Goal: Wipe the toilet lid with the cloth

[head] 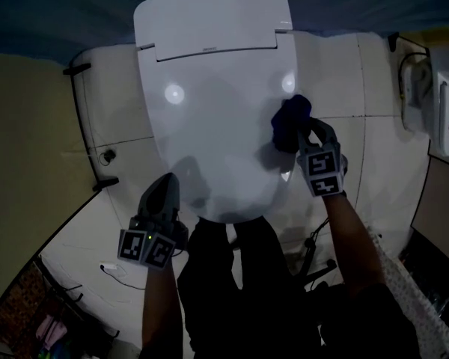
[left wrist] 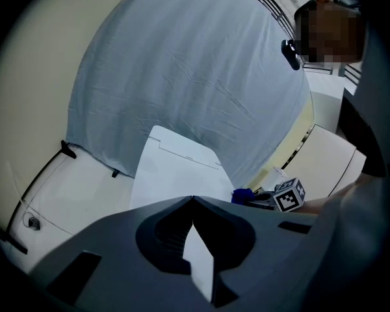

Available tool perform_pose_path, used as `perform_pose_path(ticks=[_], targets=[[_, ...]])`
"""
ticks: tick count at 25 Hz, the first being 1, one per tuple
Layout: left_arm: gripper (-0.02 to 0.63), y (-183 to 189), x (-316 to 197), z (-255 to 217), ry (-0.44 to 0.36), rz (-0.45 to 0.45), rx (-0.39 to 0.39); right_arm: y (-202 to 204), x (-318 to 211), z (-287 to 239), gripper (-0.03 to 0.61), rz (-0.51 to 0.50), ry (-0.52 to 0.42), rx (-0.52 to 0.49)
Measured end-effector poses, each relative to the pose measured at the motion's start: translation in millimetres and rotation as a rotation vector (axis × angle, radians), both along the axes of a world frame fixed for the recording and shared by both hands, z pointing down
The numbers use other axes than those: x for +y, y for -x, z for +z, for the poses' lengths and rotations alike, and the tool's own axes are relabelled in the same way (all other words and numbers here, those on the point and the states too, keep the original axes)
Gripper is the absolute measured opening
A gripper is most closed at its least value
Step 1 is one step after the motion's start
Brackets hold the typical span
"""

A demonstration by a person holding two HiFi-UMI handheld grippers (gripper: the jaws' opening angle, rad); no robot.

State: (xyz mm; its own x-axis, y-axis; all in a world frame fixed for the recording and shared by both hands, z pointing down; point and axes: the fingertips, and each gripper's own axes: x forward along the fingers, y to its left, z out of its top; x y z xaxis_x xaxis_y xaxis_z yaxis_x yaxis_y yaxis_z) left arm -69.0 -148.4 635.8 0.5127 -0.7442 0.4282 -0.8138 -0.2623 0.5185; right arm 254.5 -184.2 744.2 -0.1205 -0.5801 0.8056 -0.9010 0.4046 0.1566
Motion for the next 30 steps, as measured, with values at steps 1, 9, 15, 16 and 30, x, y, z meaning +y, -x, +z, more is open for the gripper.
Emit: perform_pose_path(ticks=[1, 9, 15, 16, 30], targets=[[-0.011, 1.1, 1.6, -0.3, 0.002, -0.006, 0.006, 4.3, -1.4, -8.2, 0.055, 0.0, -0.025, -0.007], [-0.011, 56.4, 22.8, -22.6, -0.003, -0.061, -0.016, 162.9, 10.3, -85.5, 0.054, -0.11, -0.13, -0.252], [-0.011, 98.2, 35.1, -54.3, -0.039, -0.092, -0.017, 307.9, 34.0, -98.3, 0.055, -0.263, -0.068, -0.354], [-0.011, 107.4, 37.4, -54.3, -0.035, -0.099, -0.021, 328.8, 36.7, -95.9, 0.055, -0.273, -0.047, -0.381], [-0.011, 134.0, 65.8, -6.3, 0.045, 0.049, -0.054, 300.8, 48.9, 15.7, 0.055, -0.107, 0.178, -0.218]])
